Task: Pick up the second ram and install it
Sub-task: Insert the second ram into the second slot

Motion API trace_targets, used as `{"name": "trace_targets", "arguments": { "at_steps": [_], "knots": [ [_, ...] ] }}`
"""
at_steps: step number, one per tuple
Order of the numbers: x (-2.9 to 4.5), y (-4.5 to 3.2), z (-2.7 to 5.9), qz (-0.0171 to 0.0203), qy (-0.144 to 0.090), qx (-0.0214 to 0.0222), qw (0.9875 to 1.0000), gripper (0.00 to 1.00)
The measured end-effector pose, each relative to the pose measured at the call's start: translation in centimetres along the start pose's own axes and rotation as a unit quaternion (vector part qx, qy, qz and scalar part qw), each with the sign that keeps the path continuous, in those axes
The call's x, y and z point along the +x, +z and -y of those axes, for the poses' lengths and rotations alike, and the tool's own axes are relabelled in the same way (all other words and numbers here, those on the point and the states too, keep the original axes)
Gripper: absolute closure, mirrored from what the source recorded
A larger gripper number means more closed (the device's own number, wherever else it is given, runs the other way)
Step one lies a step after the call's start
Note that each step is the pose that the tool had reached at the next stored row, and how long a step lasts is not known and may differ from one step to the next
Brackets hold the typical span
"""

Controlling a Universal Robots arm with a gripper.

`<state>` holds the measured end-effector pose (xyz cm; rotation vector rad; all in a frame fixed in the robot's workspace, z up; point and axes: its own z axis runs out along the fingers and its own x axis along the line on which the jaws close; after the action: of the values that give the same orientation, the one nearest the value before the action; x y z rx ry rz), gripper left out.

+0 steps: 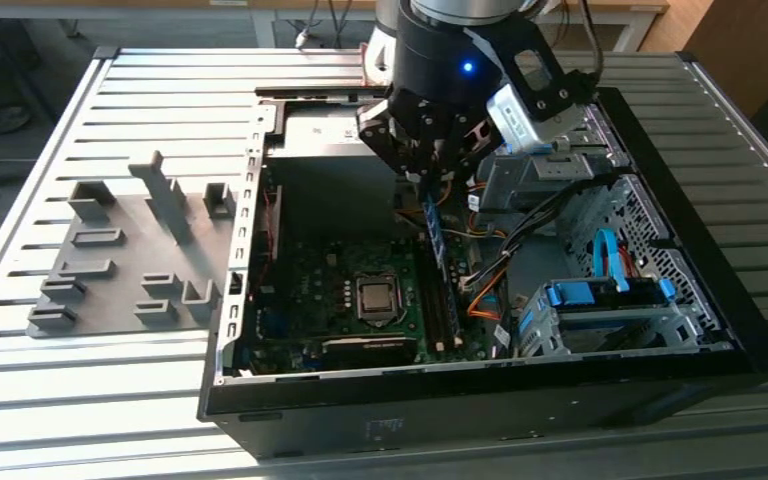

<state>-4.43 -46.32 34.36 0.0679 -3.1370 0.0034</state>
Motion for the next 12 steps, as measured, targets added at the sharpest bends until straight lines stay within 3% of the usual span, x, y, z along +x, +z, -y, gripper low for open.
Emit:
{"name": "trace_targets", "arguments": {
  "at_steps": [6,10,12],
  "knots": [
    [-0.44,1.09,0.08,0.0,0.009,-0.0001,1.0,0.86],
    [-0.47,1.69,0.09,-0.0001,0.029,-0.0001,0.9996,0.86],
    [-0.68,2.04,0.09,-0.0001,0.031,-0.0018,0.9995,0.86]
  ]
}}
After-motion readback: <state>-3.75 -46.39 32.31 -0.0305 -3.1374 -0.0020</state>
